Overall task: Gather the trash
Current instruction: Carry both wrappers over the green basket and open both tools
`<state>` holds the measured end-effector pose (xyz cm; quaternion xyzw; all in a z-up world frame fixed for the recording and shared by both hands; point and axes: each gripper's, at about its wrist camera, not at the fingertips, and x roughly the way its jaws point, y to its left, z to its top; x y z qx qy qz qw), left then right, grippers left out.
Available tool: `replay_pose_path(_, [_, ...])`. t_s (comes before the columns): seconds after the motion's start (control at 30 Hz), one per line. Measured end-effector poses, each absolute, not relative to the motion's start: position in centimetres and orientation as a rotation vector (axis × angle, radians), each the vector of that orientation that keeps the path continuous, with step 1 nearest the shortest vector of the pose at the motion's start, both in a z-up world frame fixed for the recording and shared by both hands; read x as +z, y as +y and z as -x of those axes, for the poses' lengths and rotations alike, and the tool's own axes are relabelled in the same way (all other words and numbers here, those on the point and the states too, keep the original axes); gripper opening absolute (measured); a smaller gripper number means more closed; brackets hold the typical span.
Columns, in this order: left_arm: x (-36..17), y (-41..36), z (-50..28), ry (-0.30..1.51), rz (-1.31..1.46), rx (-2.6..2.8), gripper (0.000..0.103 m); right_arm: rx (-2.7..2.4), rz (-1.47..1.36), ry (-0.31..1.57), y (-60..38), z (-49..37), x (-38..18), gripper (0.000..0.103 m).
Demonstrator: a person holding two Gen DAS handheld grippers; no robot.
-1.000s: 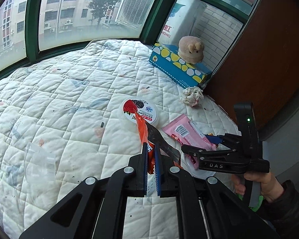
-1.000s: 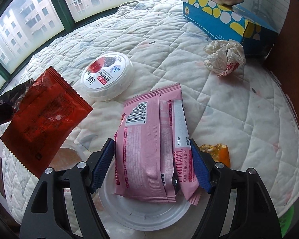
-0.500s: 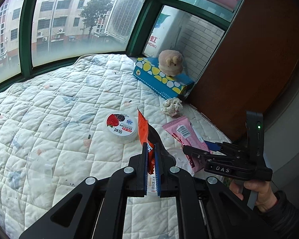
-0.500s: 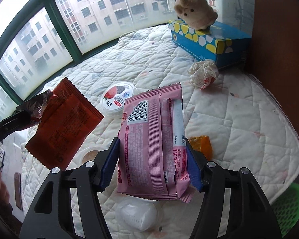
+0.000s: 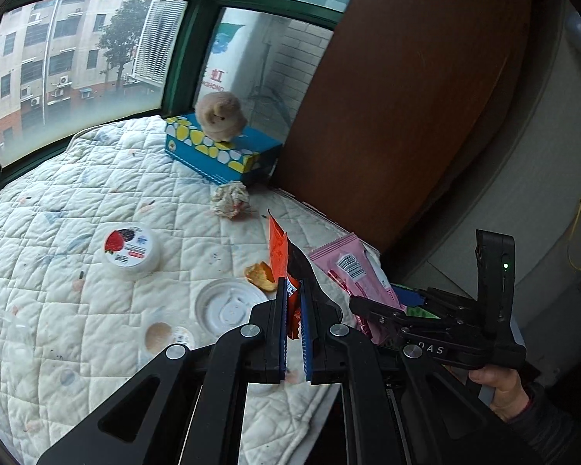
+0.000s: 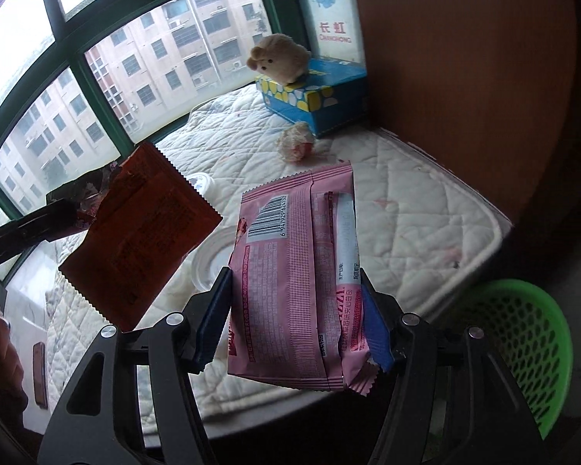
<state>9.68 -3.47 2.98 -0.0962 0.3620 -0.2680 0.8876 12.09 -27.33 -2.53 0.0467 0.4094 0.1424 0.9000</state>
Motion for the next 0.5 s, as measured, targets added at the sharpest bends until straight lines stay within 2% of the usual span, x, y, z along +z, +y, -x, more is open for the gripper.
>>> replay_pose_path(0.5, [0.5, -17.3, -7.9, 0.845, 0.087, -0.766, 0.006, 0.037, -0.222, 0.893, -40.2, -4.7, -6.1, 0.063])
